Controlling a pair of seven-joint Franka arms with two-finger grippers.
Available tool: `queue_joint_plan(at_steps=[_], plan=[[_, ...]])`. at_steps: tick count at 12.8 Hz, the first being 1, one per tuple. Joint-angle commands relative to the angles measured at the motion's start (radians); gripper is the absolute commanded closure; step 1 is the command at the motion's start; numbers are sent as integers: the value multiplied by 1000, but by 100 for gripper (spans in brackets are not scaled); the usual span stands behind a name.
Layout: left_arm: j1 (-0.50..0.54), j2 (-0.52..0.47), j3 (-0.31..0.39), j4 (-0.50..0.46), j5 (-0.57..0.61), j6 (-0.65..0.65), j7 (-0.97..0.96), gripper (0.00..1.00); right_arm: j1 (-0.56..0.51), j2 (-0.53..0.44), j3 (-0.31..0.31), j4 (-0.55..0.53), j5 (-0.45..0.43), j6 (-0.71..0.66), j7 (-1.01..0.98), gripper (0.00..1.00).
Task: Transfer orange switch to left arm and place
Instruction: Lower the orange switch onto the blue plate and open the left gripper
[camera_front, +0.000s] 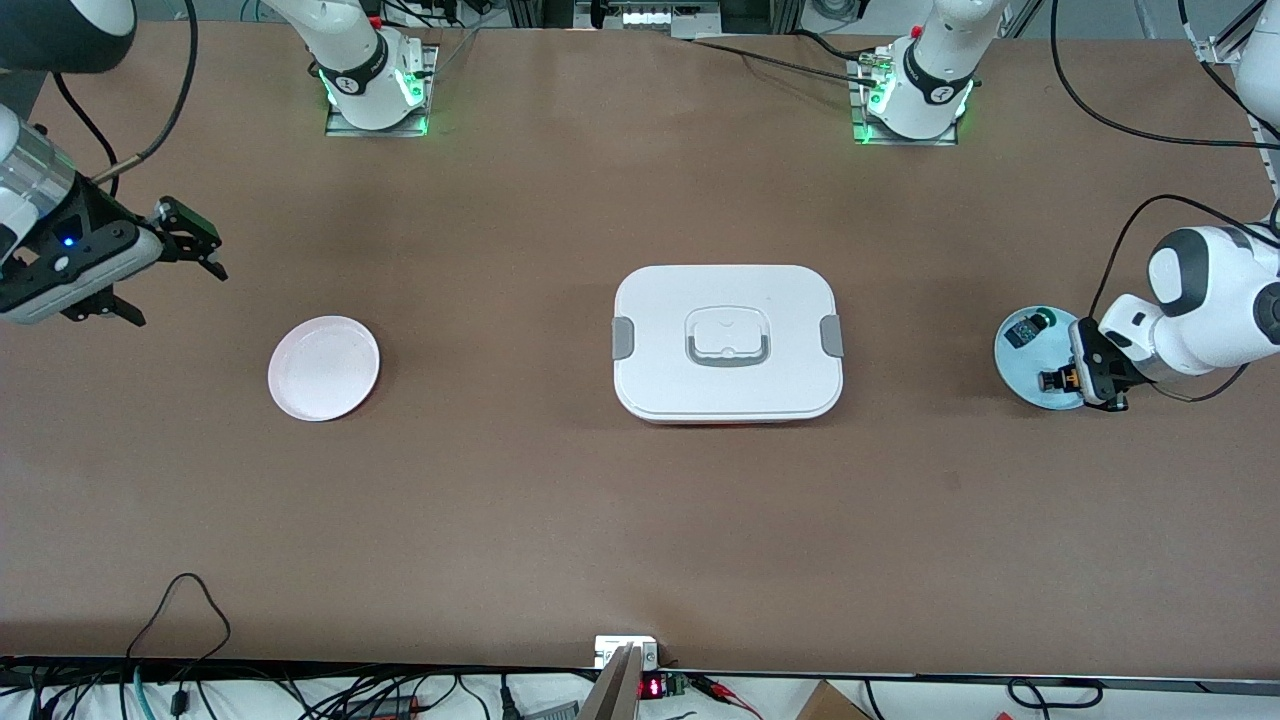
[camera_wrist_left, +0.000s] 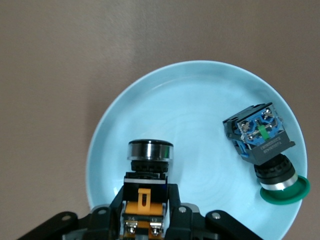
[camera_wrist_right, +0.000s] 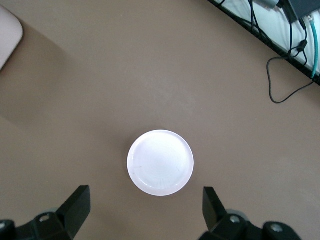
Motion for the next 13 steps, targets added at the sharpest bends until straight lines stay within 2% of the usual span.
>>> queue_joint_plan(at_steps=[1, 2, 4, 6, 10, 13], plan=[[26, 9, -22, 8, 28, -52, -6, 27, 22, -49, -24, -89, -13, 16, 45, 0], [27, 5, -28, 13, 28, -80, -5, 0, 28, -72, -24, -115, -13, 5, 132, 0], [23, -26, -33, 16, 28, -91, -6, 0, 53, -87, -24, -121, -21, -55, 289, 0], [21, -44, -57, 51, 26, -173, -12, 0, 53, -89, -21, -109, -25, -76, 340, 0], [24, -79, -135, 198, 20, -492, -133, 0, 53, -86, -19, -94, -63, -101, 347, 0], [20, -98, -204, 309, 17, -707, -330, 0, 51, -80, -16, -54, -88, -116, 389, 0]])
